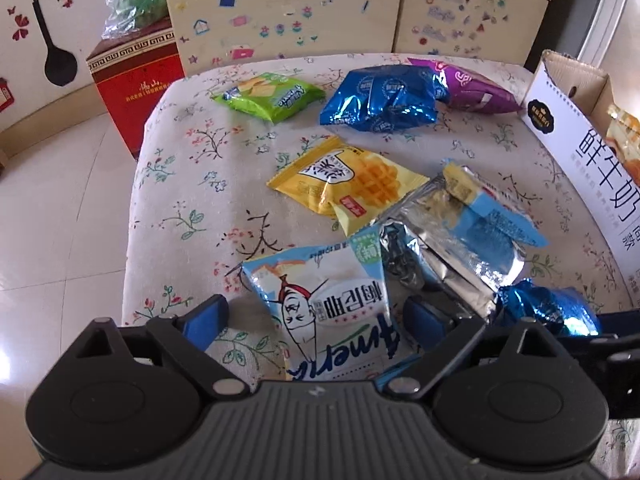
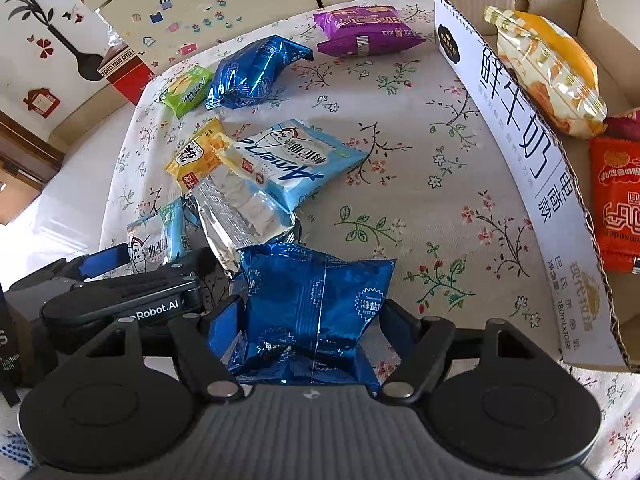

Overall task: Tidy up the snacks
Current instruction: 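Grasp the white Amerie packet with the left tool while the right tool grasps the blue foil packet, then lift both packets and carry them toward the cardboard box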

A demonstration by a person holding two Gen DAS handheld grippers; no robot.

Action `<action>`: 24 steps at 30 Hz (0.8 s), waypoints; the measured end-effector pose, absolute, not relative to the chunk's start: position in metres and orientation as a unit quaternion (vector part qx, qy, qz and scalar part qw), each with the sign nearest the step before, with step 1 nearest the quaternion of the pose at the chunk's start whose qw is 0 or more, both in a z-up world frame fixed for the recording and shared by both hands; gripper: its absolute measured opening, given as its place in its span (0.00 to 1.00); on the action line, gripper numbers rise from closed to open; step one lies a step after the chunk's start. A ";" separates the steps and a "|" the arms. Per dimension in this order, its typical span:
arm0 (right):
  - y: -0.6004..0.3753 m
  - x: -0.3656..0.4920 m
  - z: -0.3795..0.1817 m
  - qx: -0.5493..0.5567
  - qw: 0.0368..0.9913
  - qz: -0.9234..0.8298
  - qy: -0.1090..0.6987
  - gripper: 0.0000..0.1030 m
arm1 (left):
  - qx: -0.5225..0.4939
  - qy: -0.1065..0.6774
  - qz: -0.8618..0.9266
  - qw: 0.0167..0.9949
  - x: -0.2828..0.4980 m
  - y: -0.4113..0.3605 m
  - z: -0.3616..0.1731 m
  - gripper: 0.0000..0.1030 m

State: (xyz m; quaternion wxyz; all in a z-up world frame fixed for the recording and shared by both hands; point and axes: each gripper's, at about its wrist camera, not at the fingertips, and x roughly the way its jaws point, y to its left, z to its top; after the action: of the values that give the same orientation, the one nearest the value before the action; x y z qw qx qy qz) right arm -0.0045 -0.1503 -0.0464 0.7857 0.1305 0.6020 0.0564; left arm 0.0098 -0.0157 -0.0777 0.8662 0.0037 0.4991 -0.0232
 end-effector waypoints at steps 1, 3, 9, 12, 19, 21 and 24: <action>-0.150 -0.005 -0.046 0.128 0.786 0.058 0.602 0.77 | 0.004 0.497 -0.024 0.868 0.009 -0.015 -0.077 0.84; -0.148 -0.005 -0.045 0.117 0.790 0.064 0.598 0.68 | 0.006 0.491 -0.022 0.871 0.008 -0.014 -0.074 0.71; -0.142 -0.008 -0.041 0.086 0.801 0.081 0.586 0.64 | 0.007 0.476 -0.018 0.879 0.007 -0.007 -0.067 0.49; -0.141 -0.008 -0.038 0.079 0.807 0.085 0.579 0.62 | 0.000 0.473 -0.023 0.881 0.007 -0.007 -0.065 0.49; -0.141 -0.011 -0.027 0.060 0.825 0.095 0.553 0.62 | 0.011 0.453 -0.032 0.891 0.002 -0.011 -0.053 0.49; -0.139 -0.011 -0.024 0.049 0.830 0.096 0.547 0.62 | 0.015 0.448 -0.034 0.893 0.001 -0.012 -0.050 0.49; -0.137 -0.012 -0.022 0.038 0.835 0.097 0.541 0.62 | 0.018 0.445 -0.037 0.894 0.000 -0.014 -0.048 0.49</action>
State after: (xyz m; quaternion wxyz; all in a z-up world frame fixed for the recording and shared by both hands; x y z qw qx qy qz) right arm -0.0117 -0.1370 -0.0224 0.8348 0.0384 0.5405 0.0973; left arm 0.0004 -0.0140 -0.0481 0.8945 0.0184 0.4453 -0.0368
